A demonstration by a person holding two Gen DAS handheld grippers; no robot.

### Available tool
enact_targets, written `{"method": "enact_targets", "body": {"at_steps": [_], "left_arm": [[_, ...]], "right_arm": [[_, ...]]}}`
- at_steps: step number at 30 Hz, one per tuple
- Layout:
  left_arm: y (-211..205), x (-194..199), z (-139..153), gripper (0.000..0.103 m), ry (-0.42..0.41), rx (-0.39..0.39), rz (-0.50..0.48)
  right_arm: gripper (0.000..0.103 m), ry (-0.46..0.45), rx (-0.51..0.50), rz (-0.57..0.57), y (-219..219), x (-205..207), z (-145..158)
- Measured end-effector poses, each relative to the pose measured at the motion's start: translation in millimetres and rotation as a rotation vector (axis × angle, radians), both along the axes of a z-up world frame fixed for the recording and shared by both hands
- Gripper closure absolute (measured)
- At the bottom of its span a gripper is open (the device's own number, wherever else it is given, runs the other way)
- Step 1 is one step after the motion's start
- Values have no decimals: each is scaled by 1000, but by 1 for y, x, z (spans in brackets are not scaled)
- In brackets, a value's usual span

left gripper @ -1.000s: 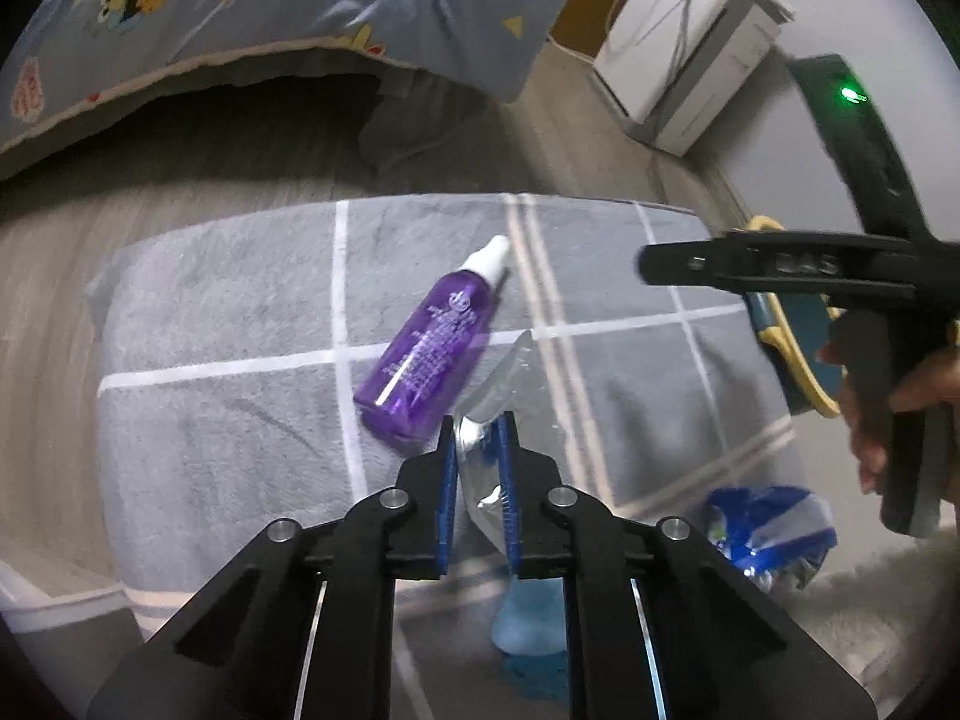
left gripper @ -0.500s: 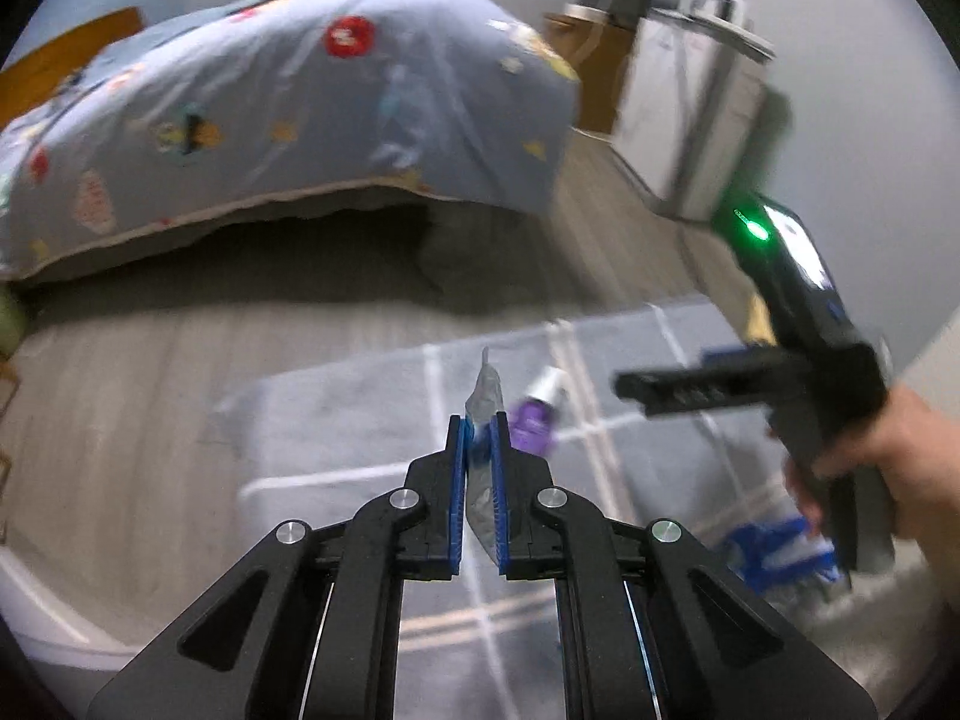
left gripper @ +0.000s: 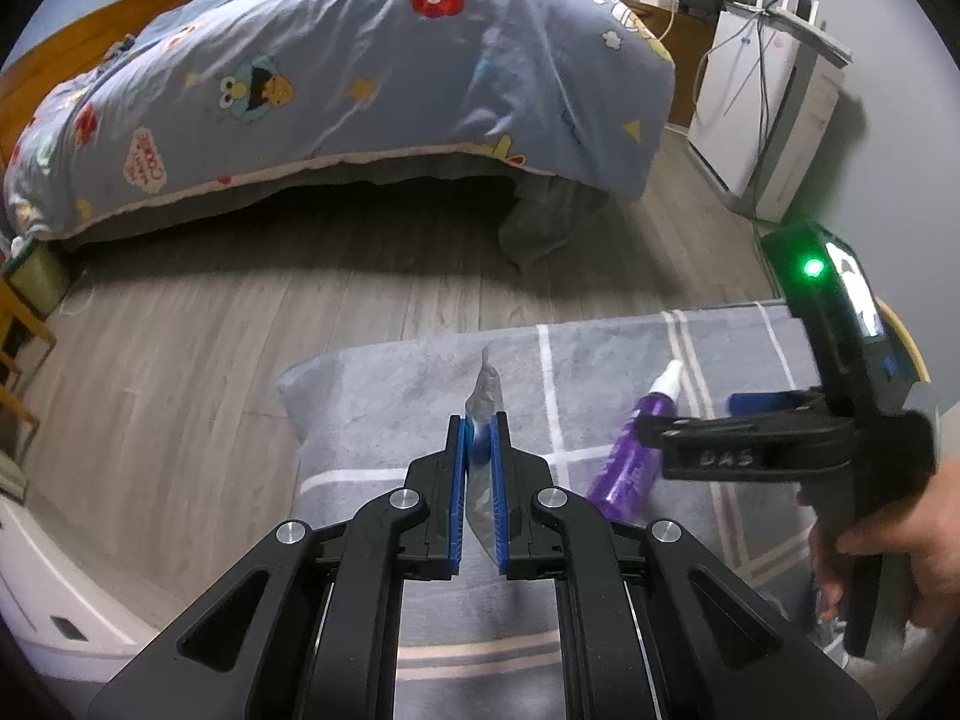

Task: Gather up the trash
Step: 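Grasp the clear blister pack with the left gripper while the right gripper grasps the purple spray bottle, then carry the blister pack and purple spray bottle over the teal bin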

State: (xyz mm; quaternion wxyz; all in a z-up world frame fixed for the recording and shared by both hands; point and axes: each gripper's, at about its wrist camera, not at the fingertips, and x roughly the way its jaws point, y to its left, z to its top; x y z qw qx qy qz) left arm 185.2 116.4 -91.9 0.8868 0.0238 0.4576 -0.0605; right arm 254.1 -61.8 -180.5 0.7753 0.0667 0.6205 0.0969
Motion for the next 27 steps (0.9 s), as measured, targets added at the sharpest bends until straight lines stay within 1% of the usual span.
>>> {"method": "enact_targets", "body": {"at_steps": [3, 4, 5, 6, 7, 8, 10, 11, 12, 15, 19, 21, 27], "left_arm": [[2, 2, -2, 94, 6, -9, 9], [2, 2, -2, 94, 8, -11, 12], [2, 2, -4, 94, 12, -14, 15], [2, 2, -4, 94, 14, -15, 15], [1, 3, -5, 94, 16, -15, 13], [0, 3, -6, 94, 20, -16, 11], [-2, 3, -6, 94, 21, -13, 7], [-4, 3, -6, 94, 21, -13, 5], [-5, 3, -5, 94, 20, -13, 4], [-10, 1, -2, 94, 12, -11, -7], [-20, 0, 4, 94, -3, -10, -22], [-25, 0, 9, 94, -16, -14, -28], [-53, -1, 25, 94, -53, -20, -63]], "right_arm": [[21, 16, 5, 16, 9, 0, -9], [27, 22, -1, 26, 12, 0, -12], [31, 12, -20, 38, 14, 0, -11], [37, 1, -44, 58, 17, -2, -10], [48, -8, -74, 76, 19, -3, -9], [56, -10, -90, 89, 19, -3, -9], [64, -2, -78, 84, 13, -3, -10], [66, 6, -61, 72, 9, -4, -10], [67, 11, -48, 63, 5, -4, -9], [68, -1, -51, 60, -4, -5, -3], [69, -43, -34, 52, -21, -10, 17], [69, -71, -25, 47, -31, -13, 32], [70, -179, -69, 50, -59, -27, 70]]}}
